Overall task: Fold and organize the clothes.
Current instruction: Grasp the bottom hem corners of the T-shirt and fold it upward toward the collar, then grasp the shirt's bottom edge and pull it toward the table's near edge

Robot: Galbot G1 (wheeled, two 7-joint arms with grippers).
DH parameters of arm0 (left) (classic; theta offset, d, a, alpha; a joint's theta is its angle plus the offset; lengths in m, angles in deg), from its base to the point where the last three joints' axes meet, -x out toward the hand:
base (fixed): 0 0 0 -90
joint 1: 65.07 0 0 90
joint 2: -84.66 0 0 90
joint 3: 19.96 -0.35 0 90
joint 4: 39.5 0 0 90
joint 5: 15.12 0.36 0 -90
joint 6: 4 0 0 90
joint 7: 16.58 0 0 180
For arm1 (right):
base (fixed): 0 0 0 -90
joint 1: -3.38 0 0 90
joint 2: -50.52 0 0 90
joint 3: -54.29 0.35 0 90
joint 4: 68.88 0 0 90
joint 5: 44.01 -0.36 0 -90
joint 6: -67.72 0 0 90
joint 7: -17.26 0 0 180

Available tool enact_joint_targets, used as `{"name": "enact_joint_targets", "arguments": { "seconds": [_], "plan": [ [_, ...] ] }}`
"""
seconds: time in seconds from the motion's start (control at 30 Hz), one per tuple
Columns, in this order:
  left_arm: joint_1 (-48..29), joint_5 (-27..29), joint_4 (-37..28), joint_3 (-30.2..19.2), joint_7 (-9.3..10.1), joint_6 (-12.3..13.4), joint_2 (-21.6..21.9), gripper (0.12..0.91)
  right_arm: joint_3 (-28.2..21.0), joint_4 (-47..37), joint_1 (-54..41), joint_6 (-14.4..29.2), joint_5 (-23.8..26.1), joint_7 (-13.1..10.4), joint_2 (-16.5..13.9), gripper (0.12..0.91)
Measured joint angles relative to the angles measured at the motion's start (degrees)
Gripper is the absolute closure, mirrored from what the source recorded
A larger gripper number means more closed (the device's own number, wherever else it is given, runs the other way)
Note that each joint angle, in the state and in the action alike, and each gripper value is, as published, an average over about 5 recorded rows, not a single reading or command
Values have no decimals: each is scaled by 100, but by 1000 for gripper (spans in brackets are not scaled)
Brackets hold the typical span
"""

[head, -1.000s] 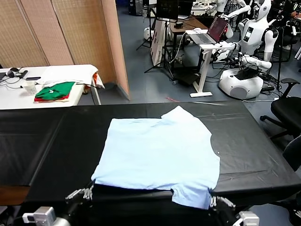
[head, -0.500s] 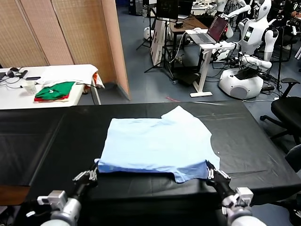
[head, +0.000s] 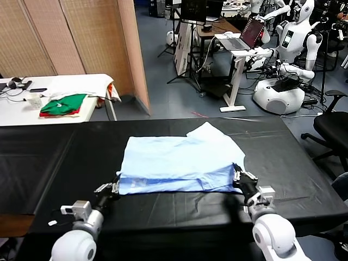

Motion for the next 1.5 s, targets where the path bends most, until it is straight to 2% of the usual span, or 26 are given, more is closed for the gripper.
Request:
{"name": "enact_joint_targets", "arguments": {
  "seconds": [0.07, 0.13, 0.27, 0.37, 0.5, 0.53, 0.63, 0.73, 0.93, 1.17, 1.27, 1.33, 1.43, 1.5],
  "plan": [
    [-88, 6, -93, -45, 3, -4, 53, 883, -8, -63, -38, -17, -9, 16, 13, 882],
    [-168, 12, -171, -93, 3, -8, 96, 883, 1, -90, -48, -67, -59, 42, 17, 847],
    [-309, 6, -300, -186, 6, -31, 137, 856, 64, -8, 14, -254, -198, 165, -15, 645],
    [-366, -5, -349, -217, 16, -49, 119, 723, 167, 178, 156, -380, -275, 288, -71, 456],
    [-320, -13, -303, -175, 34, -70, 72, 460, 355, 477, 469, -413, -290, 399, -138, 215],
    [-293, -10, -276, -154, 35, -77, 60, 403, 414, 542, 569, -405, -295, 417, -157, 177],
    [-173, 4, -171, -83, 37, -101, 12, 228, 617, 687, 898, -367, -370, 465, -228, 126],
    [17, -1, -35, -11, 36, -130, -37, 140, 835, 767, 1181, -374, -555, 481, -310, 119],
    [398, -128, 175, 35, 38, -238, -81, 124, 1174, 868, 1497, -489, -958, 443, -390, 133],
    [644, -146, 253, 69, 34, -246, -99, 129, 1332, 821, 1579, -502, -1125, 425, -384, 241],
    [688, -145, 263, 71, 26, -245, -104, 178, 1335, 784, 1569, -491, -1122, 423, -368, 327],
    [705, -144, 259, 67, 18, -244, -107, 246, 1323, 755, 1553, -486, -1114, 423, -356, 428],
    [713, -141, 235, 58, 7, -244, -110, 395, 1289, 706, 1516, -483, -1099, 429, -340, 603],
    [708, -139, 212, 55, 6, -244, -109, 524, 1263, 674, 1488, -483, -1090, 433, -330, 679]
  ]
}}
